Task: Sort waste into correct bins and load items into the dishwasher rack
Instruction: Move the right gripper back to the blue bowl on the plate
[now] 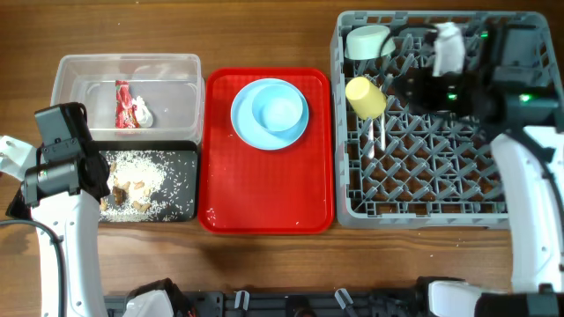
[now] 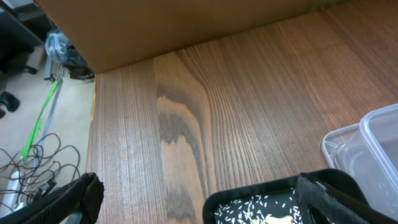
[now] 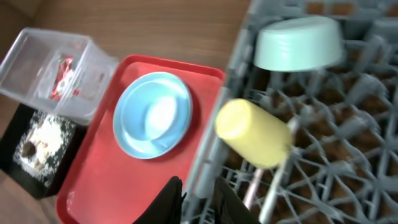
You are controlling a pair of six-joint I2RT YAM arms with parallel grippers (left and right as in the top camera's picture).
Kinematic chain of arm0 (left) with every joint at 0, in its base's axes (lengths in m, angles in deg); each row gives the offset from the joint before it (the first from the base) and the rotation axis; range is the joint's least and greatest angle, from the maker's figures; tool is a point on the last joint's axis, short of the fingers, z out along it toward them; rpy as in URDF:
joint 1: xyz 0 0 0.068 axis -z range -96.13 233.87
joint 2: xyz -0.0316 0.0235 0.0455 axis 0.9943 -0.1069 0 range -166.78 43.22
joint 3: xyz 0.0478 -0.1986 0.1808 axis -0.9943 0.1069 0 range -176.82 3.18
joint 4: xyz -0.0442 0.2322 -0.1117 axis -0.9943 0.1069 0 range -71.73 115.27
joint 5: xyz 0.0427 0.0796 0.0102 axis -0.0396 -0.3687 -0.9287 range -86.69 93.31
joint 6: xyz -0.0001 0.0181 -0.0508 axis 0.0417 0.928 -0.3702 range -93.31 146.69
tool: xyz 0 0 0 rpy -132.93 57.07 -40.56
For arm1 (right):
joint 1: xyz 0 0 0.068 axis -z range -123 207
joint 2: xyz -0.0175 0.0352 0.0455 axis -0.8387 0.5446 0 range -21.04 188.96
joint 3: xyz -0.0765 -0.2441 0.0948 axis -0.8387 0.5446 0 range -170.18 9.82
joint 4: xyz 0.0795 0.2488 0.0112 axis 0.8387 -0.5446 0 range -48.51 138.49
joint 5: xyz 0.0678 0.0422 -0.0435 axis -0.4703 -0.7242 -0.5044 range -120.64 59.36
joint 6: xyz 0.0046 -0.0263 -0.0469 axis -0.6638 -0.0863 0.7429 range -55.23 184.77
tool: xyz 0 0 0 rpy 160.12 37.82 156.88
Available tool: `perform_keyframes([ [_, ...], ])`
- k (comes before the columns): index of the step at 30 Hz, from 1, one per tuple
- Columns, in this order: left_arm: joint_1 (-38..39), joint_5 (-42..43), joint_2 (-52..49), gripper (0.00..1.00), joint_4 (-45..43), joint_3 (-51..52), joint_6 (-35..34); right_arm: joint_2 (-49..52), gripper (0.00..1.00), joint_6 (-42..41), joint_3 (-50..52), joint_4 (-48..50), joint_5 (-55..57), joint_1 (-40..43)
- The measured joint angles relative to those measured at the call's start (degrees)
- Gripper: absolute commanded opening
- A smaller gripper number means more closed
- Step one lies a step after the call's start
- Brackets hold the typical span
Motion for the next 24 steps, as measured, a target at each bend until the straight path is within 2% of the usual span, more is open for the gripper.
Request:
perform_keyframes([
  [11,0.0,0.0,0.0,1.00,0.0,0.0,0.0,3.1,0.26,-1.5,0.0,8.3,17.1,-28.7],
  [17,0.0,0.0,0.0,1.00,0.0,0.0,0.0,10.4,0.30,-1.5,0.0,13.2,20.0,-36.4],
  [24,0.0,0.0,0.0,1.00,0.0,0.0,0.0,21.7,0.35,-1.2,0.0,20.5,21.0,-39.6],
])
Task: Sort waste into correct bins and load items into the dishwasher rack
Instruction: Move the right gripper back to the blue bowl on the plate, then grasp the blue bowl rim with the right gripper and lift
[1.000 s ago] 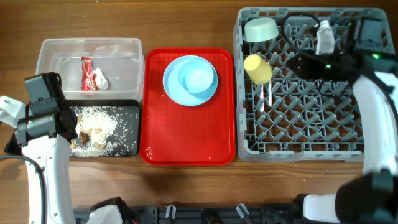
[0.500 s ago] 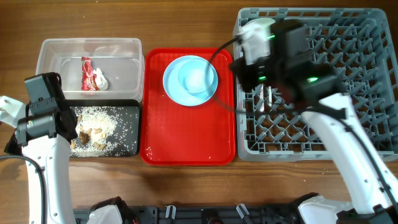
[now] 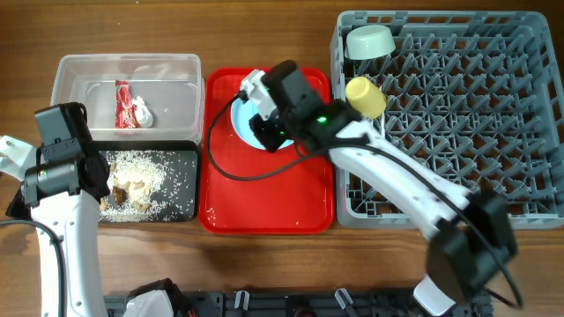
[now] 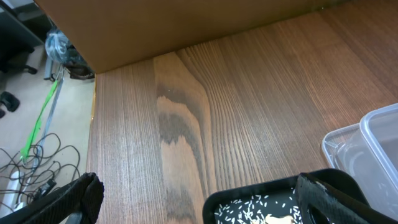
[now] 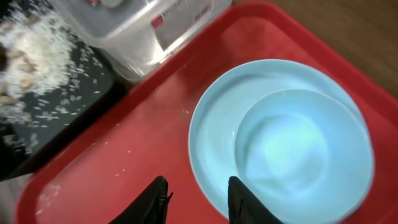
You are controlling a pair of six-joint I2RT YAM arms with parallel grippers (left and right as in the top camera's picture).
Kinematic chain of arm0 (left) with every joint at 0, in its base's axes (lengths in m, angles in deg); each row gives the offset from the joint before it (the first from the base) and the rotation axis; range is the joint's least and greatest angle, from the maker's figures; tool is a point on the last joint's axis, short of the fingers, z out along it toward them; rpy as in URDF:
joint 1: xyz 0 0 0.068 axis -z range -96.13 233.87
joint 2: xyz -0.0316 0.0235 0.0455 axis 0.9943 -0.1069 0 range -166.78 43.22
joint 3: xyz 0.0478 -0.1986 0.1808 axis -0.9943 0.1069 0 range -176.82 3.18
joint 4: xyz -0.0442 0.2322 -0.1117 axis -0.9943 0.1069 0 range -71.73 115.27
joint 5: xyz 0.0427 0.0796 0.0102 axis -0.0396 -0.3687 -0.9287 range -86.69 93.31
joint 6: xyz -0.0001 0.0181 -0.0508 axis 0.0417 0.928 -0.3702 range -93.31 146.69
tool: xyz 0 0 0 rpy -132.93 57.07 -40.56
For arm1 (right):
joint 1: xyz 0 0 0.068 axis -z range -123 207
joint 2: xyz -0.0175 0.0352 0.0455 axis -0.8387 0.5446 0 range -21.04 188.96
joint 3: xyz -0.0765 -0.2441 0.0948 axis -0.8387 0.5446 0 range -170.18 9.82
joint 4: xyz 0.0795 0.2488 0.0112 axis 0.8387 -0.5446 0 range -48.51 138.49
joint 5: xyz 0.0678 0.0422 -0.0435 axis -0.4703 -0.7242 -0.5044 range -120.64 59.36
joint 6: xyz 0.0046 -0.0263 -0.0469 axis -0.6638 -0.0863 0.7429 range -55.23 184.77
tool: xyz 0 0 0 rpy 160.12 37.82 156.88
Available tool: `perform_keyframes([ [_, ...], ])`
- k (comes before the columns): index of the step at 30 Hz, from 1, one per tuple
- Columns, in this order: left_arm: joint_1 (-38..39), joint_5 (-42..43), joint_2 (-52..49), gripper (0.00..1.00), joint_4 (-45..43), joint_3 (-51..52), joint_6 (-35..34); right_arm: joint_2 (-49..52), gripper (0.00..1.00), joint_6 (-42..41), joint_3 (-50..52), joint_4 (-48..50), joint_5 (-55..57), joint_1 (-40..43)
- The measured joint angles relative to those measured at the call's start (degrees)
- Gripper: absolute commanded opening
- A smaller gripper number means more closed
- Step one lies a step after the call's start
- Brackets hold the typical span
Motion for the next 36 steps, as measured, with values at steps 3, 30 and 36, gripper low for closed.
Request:
perform_keyframes([
  [3,0.0,0.0,0.0,1.00,0.0,0.0,0.0,6.4,0.40,0.7,0.0,3.5,0.4,0.0],
  [30,0.0,0.0,0.0,1.00,0.0,0.0,0.0,9.7,0.04,-2.2,0.0,4.8,4.9,0.0],
  [36,0.0,0.0,0.0,1.00,0.0,0.0,0.0,-1.5,0.04,-3.3,0.0,-0.2,1.7,0.1],
])
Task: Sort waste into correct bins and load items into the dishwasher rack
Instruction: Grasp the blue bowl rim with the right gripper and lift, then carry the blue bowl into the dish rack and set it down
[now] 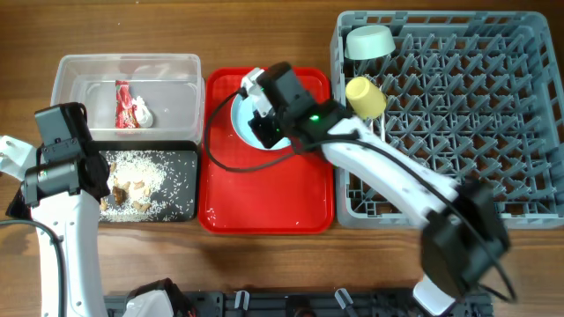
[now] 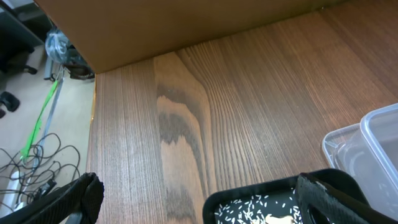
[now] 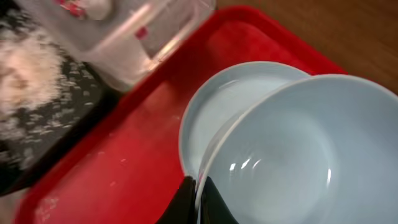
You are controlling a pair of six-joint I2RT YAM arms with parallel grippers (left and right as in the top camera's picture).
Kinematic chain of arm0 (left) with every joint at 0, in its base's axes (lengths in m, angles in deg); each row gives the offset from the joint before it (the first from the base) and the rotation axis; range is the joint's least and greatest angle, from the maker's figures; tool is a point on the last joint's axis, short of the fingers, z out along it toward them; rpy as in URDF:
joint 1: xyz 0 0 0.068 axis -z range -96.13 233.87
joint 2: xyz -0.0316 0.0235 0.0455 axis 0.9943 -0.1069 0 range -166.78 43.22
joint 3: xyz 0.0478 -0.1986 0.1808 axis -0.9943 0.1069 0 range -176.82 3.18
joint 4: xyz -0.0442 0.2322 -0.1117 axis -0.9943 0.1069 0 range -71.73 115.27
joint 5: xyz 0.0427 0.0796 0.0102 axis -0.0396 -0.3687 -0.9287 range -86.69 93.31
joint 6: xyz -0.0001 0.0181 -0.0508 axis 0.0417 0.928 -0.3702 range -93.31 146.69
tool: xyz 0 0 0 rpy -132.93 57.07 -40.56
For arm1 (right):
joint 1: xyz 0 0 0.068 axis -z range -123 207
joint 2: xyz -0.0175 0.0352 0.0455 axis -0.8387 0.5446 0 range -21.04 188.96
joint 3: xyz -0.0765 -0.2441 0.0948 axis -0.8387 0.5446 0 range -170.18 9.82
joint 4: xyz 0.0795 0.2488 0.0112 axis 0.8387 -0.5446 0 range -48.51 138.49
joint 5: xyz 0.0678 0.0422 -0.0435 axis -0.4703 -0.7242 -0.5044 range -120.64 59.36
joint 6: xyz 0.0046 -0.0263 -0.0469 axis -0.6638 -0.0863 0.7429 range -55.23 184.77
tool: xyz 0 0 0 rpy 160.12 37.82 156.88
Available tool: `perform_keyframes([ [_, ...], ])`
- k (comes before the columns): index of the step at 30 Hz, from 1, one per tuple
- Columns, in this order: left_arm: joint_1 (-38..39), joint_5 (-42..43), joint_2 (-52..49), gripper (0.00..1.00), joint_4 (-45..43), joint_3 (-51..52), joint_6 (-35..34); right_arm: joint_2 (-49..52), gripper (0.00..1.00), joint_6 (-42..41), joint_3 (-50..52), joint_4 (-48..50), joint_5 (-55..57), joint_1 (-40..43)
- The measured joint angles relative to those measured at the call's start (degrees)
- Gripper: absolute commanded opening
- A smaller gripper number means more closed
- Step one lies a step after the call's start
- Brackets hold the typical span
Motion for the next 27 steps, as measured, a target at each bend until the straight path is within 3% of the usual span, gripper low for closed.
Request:
perform_keyframes([
  [6,0.0,0.0,0.0,1.00,0.0,0.0,0.0,-8.7,0.04,-6.4,0.0,-7.3,-6.1,2.8],
  [18,0.0,0.0,0.0,1.00,0.0,0.0,0.0,-14.0,0.04,-14.3,0.8,-11.7,-45.7,26.7],
  [27,0.0,0.0,0.0,1.00,0.0,0.0,0.0,-14.1,0.04,-13.1,8.4,-11.6,-65.1,36.6],
])
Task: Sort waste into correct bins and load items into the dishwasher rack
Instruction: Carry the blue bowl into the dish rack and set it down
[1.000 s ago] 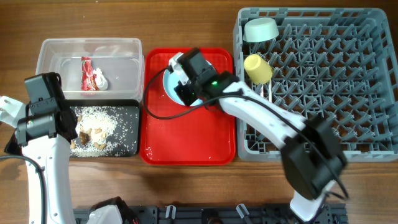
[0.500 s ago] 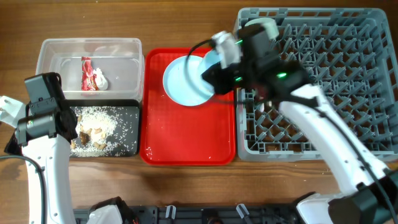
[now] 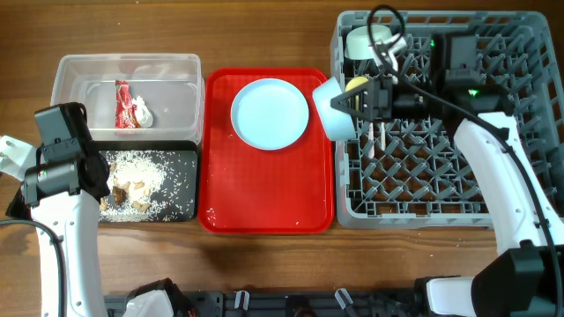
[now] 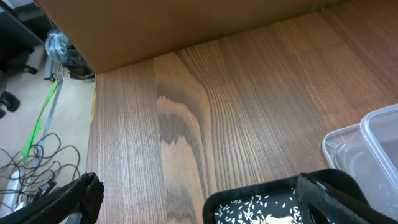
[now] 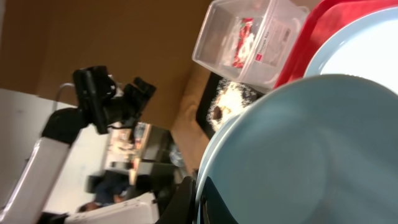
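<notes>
A light blue bowl point(image 3: 334, 111) hangs tipped on its side over the left edge of the grey dish rack point(image 3: 441, 189), with my right gripper point(image 3: 363, 100) shut on its rim. In the right wrist view the bowl point(image 5: 305, 155) fills most of the frame and the gripper point(image 5: 200, 199) pinches its edge. The light blue plate point(image 3: 270, 113) lies bare on the red tray point(image 3: 264, 202). Far left, my left gripper point(image 4: 202, 202) stands open over the black tray's point(image 4: 261, 205) left end, holding nothing.
In the rack's back left corner sit a mint bowl point(image 3: 368, 40) and a yellow cup point(image 3: 356, 85). The clear bin point(image 3: 128, 84) holds a red wrapper point(image 3: 123, 104). The black tray point(image 3: 176, 189) holds rice and food scraps.
The right gripper, then shut on the bowl's rim just above the plate on the red tray, now holds the bowl tipped sideways at the rack's left edge. The plate lies bare.
The right gripper was over the back of the rack while the bowl sat in the plate. It then stood open over the bowl, then shut on its rim. Now the bowl is off the tray at the rack. The left arm stayed put.
</notes>
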You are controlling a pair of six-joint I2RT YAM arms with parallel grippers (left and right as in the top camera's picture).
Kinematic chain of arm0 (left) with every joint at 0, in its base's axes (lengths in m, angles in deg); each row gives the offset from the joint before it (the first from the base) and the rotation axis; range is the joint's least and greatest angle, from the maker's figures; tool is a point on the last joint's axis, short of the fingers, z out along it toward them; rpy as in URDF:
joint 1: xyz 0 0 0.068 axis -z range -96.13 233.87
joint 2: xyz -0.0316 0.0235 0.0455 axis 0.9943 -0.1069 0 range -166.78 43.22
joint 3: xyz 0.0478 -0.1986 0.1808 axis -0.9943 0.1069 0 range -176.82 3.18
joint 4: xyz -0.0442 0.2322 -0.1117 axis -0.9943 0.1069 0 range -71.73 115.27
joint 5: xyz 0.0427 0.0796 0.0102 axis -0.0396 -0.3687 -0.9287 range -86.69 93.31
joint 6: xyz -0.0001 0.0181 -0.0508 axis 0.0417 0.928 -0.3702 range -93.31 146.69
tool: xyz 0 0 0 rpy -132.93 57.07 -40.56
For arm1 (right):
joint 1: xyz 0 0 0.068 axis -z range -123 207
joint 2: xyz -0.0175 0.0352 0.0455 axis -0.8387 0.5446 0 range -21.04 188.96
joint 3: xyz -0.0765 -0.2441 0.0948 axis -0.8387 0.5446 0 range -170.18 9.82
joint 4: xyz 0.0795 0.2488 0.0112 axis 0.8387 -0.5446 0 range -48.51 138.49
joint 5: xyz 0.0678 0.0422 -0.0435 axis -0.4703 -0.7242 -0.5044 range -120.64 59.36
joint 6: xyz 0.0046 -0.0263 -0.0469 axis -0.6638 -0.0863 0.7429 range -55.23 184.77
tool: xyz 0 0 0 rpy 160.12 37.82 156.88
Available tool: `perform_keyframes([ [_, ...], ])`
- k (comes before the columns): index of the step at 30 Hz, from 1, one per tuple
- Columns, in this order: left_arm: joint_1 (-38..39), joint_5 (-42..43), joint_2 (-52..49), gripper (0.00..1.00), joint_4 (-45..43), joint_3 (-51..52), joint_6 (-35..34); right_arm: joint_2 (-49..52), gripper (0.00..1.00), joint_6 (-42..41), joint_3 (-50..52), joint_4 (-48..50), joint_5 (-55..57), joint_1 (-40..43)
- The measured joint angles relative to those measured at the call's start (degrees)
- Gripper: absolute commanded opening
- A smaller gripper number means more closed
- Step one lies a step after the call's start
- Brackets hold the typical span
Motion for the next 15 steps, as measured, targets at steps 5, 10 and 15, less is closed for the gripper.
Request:
perform_keyframes([
  [5,0.0,0.0,0.0,1.00,0.0,0.0,0.0,0.0,0.04,1.5,5.7,0.3,-2.9,3.5],
  [10,0.0,0.0,0.0,1.00,0.0,0.0,0.0,0.0,0.04,2.7,9.9,1.2,-3.7,7.5],
  [15,0.0,0.0,0.0,1.00,0.0,0.0,0.0,0.0,0.04,3.5,14.0,1.7,-4.3,11.2],
])
